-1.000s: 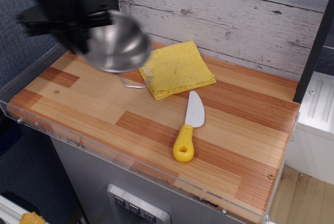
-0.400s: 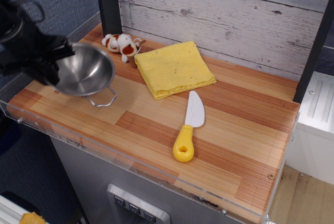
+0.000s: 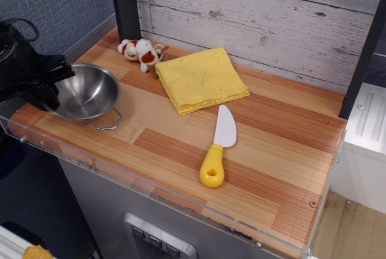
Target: Move the pot to the left of the knife.
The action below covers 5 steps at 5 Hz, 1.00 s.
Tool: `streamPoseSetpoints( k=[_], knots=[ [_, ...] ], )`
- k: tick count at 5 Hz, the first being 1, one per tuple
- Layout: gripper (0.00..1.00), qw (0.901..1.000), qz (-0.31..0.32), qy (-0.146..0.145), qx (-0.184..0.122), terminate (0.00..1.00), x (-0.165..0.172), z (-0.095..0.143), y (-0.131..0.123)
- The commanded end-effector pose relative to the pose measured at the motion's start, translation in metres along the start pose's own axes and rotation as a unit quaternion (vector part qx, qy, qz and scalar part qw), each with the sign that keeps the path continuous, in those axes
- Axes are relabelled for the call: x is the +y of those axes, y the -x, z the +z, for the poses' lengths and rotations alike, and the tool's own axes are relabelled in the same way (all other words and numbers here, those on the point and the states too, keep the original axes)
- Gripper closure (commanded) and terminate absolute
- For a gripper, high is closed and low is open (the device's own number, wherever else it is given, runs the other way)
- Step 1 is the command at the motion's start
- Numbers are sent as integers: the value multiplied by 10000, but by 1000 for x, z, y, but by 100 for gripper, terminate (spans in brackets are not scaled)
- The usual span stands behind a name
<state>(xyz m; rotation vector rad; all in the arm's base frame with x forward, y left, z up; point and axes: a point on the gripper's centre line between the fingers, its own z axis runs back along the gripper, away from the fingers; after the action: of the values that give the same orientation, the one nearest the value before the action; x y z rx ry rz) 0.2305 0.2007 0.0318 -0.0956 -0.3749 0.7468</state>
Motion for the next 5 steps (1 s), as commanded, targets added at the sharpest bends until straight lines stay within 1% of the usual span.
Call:
streamPoseSetpoints(
  k=[1,2,3,5],
  knots=[
    [100,9992,357,36,-161,0,-1,2,-1],
    [0,9989,473,65,35,0,-8,0,2],
    [0,9988,444,179,103,0,-13,0,5],
    [0,9988,415,226,116,0,-18,2,5]
  ],
)
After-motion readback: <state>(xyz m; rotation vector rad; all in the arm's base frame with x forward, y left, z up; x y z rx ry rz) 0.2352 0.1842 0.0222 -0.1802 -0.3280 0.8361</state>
